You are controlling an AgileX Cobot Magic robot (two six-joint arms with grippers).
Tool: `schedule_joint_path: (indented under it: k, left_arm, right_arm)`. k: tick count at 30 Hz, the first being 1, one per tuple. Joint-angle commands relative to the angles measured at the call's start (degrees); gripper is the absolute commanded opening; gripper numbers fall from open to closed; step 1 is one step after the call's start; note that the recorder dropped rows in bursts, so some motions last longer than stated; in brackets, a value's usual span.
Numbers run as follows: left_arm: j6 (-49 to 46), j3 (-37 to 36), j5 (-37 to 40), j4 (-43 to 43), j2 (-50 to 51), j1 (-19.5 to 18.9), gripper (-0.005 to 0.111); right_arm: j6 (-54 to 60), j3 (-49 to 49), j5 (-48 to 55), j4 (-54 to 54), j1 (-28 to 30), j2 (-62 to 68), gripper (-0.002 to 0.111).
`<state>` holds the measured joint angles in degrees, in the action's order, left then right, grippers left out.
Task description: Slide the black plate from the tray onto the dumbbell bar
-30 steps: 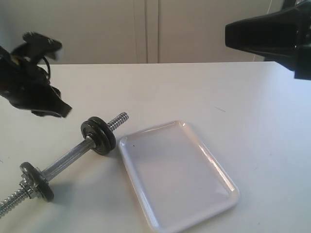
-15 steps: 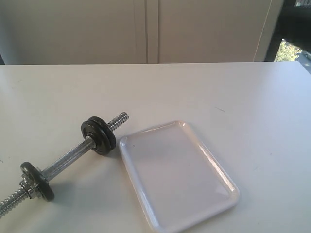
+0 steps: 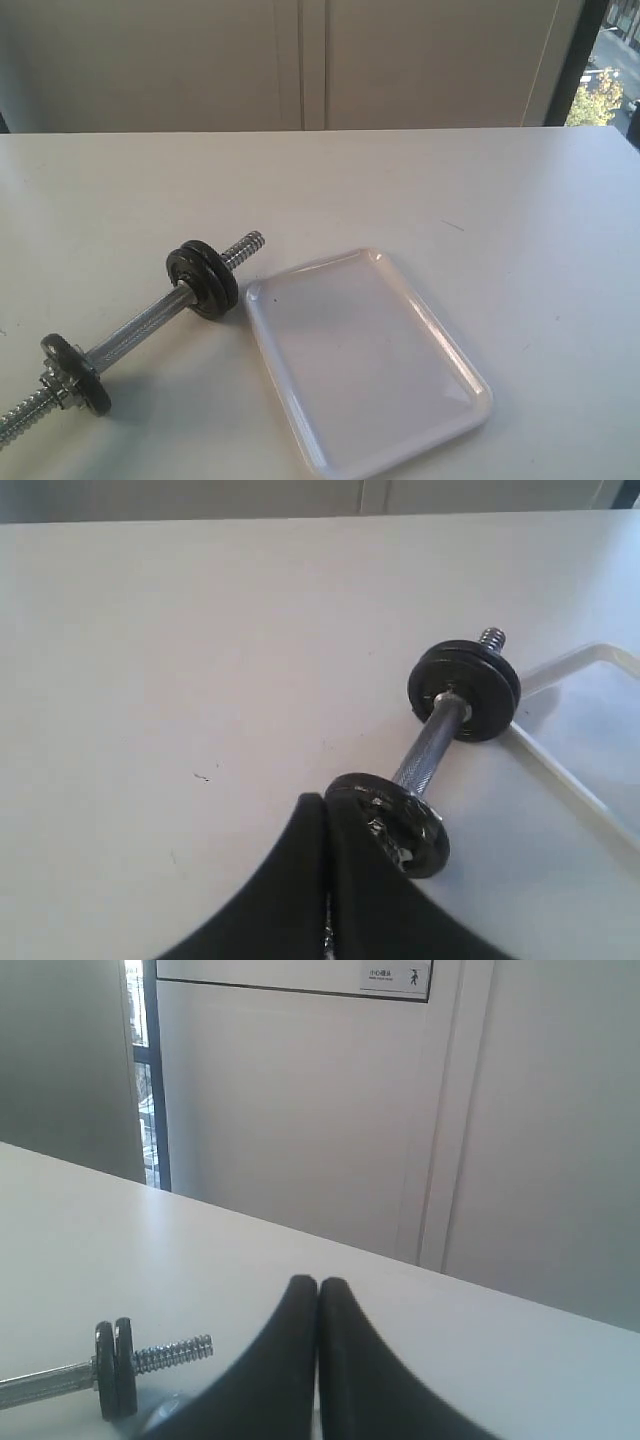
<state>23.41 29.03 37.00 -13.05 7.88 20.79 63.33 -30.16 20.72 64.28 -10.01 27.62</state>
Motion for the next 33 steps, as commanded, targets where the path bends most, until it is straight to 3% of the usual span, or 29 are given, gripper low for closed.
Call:
schedule_joint_path:
  k: [1,20,23,24,26,27,33]
  left_arm:
    - [0.6,-0.4,0.9,0.6,-0.2,-0.1,0.000]
    - [-0.3,-0.7,-1.3,2.3,0.1,-0.3,0.000]
    - [-10.6,-4.9,-14.3,10.8,0.1,-4.5,0.000]
    - [-17.4,-7.3,-19.5,18.7,0.1,-7.9,0.000]
    - [-30.1,-11.0,-23.5,32.0,0.1,-12.8,0.000]
    - [-31.3,-12.3,-23.9,33.5,-0.2,-13.9,0.000]
    - [-22.7,-19.4,-23.8,21.7,-5.4,-15.0,0.000]
  right_arm:
    - [-0.5,0.2,-0.2,0.2,-0.2,0.0,0.000]
    - [-0.5,0.2,-0.3,0.2,-0.2,0.0,0.000]
    - [-0.5,0.2,-0.5,0.2,-0.2,0.0,0.000]
    - [-0.5,0.2,-0.5,0.2,-0.2,0.0,0.000]
    - [-0.5,0.2,-0.6,0.2,-0.2,0.0,0.000]
    - [-0.5,0.2,-0.6,0.2,-0.2,0.0,0.000]
    - [-0.5,0.2,-0.6,0.2,-0.2,0.0,0.000]
